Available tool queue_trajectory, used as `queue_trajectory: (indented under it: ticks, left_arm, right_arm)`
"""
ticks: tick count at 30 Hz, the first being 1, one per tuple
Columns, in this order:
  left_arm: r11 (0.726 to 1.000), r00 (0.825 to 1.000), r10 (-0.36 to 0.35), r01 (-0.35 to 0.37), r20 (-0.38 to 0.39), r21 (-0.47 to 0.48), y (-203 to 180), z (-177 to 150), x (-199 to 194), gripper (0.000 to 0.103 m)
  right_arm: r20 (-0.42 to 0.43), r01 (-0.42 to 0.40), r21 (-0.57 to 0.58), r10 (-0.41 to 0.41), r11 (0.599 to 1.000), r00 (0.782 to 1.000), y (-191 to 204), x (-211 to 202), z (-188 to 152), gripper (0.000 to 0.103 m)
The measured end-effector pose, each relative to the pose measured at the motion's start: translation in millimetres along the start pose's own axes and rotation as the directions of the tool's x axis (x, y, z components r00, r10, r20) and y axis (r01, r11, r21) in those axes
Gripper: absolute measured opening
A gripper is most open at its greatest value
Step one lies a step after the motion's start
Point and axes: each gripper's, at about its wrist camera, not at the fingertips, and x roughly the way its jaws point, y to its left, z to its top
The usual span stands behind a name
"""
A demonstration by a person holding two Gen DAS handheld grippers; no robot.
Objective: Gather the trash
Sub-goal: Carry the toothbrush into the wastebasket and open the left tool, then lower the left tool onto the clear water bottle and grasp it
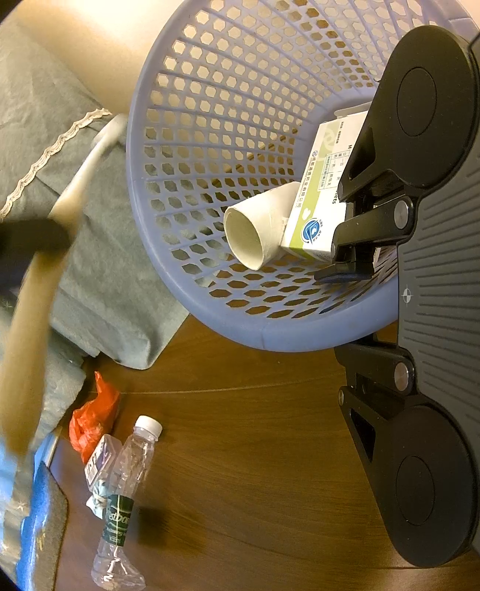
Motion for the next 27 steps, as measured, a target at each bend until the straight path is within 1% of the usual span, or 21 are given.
queue_trajectory:
  ticks: [2,3,4,5,7,10,15,17,20,22,25,27]
  left_arm:
    - [0.999,0.999,-0.034,0.034,0.002,-0.007,-5.0,19.4,23.0,0.019]
    - [0.998,0.999,-0.049,0.049,0.020,-0.030,-4.5,27.8,33.5,0.028]
    - [0.998,0.998,-0.037,0.039,0.046,-0.048,-2.3,33.0,37.8,0.034]
    - [0.998,0.997,-0.015,0.020,0.077,-0.066,1.1,37.6,37.8,0.037]
    - [0.994,0.992,0.023,-0.009,0.125,-0.108,11.0,38.2,25.8,0.037]
    - [0.990,0.988,0.088,-0.073,0.125,-0.124,23.3,22.9,4.8,0.037]
    - [0.972,0.981,0.184,-0.172,0.060,-0.159,38.4,-21.6,-32.9,0.037]
    - [0.960,0.975,0.221,-0.213,0.027,-0.179,42.8,-41.1,-47.3,0.038]
    - [0.936,0.961,0.274,-0.273,-0.026,-0.221,51.0,-73.5,-69.0,0.040]
    - [0.915,0.944,0.320,-0.329,-0.075,-0.232,60.5,-97.4,-76.8,0.040]
    - [0.886,0.927,0.349,-0.375,-0.139,-0.272,72.5,-128.5,-83.1,0.040]
    - [0.879,0.917,0.366,-0.396,-0.157,-0.265,74.9,-142.3,-86.7,0.040]
  right_arm:
    - [0.001,0.000,0.003,0.000,1.000,1.000,0.2,0.8,0.6,0.010]
    - [0.001,0.001,0.003,-0.001,1.000,1.000,0.8,1.3,0.8,0.010]
    - [0.000,0.000,0.003,0.000,1.000,1.000,1.2,1.8,1.0,0.010]
    - [0.001,0.000,0.005,0.000,1.000,1.000,1.0,1.9,1.2,0.010]
    - [0.003,-0.002,0.009,0.001,1.000,1.000,0.0,2.1,1.2,0.010]
    - [0.004,0.001,0.019,-0.001,1.000,1.000,-1.5,2.9,2.4,0.010]
    - [0.004,0.001,0.029,-0.001,1.000,1.000,-4.0,2.7,3.1,0.010]
    - [0.003,0.001,0.030,-0.001,1.000,1.000,-4.0,3.5,3.7,0.010]
    - [0.002,0.003,0.031,-0.003,1.000,1.000,-3.6,4.0,4.0,0.010]
    - [0.000,0.004,0.031,-0.004,1.000,1.000,-3.2,4.3,4.1,0.010]
    - [-0.001,0.005,0.026,-0.005,1.000,1.000,-3.3,3.4,3.1,0.010]
    - [-0.002,0.005,0.022,-0.005,1.000,1.000,-3.2,2.9,2.2,0.010]
